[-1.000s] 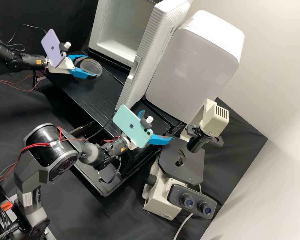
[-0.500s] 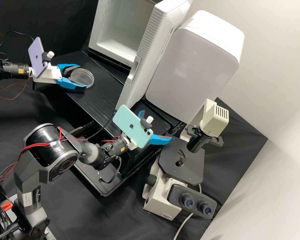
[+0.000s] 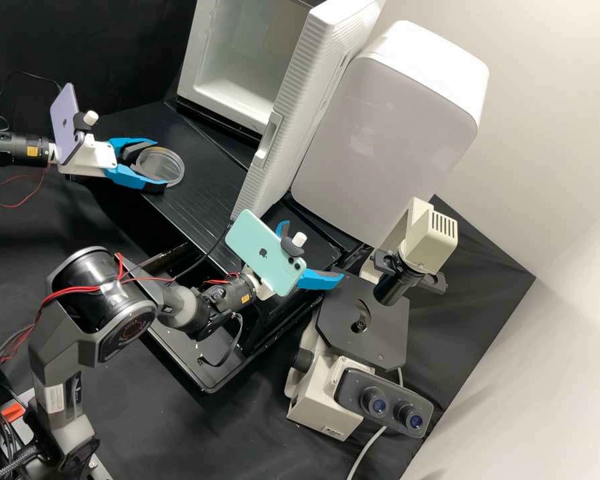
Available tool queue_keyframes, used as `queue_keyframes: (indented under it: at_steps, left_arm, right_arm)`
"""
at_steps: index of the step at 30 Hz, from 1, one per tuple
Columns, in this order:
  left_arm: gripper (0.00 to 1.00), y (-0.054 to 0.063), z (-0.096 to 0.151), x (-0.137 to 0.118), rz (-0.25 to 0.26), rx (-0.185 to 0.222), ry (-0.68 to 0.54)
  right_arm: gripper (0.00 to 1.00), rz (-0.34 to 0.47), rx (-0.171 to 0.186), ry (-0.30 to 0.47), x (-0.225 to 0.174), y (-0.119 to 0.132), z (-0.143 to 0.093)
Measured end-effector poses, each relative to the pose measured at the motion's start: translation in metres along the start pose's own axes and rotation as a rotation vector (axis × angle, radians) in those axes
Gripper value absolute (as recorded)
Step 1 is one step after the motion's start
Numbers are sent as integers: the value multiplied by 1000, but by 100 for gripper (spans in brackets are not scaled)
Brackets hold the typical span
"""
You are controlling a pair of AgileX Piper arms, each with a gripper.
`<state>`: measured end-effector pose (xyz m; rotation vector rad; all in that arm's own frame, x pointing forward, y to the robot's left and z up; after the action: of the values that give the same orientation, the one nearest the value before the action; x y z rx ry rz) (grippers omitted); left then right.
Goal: Take the petri dish out of the incubator
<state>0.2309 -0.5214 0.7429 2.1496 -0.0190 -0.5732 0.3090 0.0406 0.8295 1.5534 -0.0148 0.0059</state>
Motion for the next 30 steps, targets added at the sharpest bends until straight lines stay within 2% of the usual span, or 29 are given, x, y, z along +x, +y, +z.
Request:
queue_keyframes:
  at_steps: [5,14,21,29,30]
  left_arm:
    - [0,-2,-1,4,6,-30,0]
    - [0,-6,-6,20,34,-50,33]
    - [0,-7,-9,27,43,-29,45]
    - [0,-7,-10,30,45,-35,55]
    - [100,-7,-10,31,45,-35,55]
  right_arm:
    - [100,0,0,0,0,0,0]
    - [100,0,0,0,0,0,0]
    - [100,0,0,0,0,0,0]
    - [100,0,0,0,0,0,0]
    - [100,0,0,0,0,0,0]
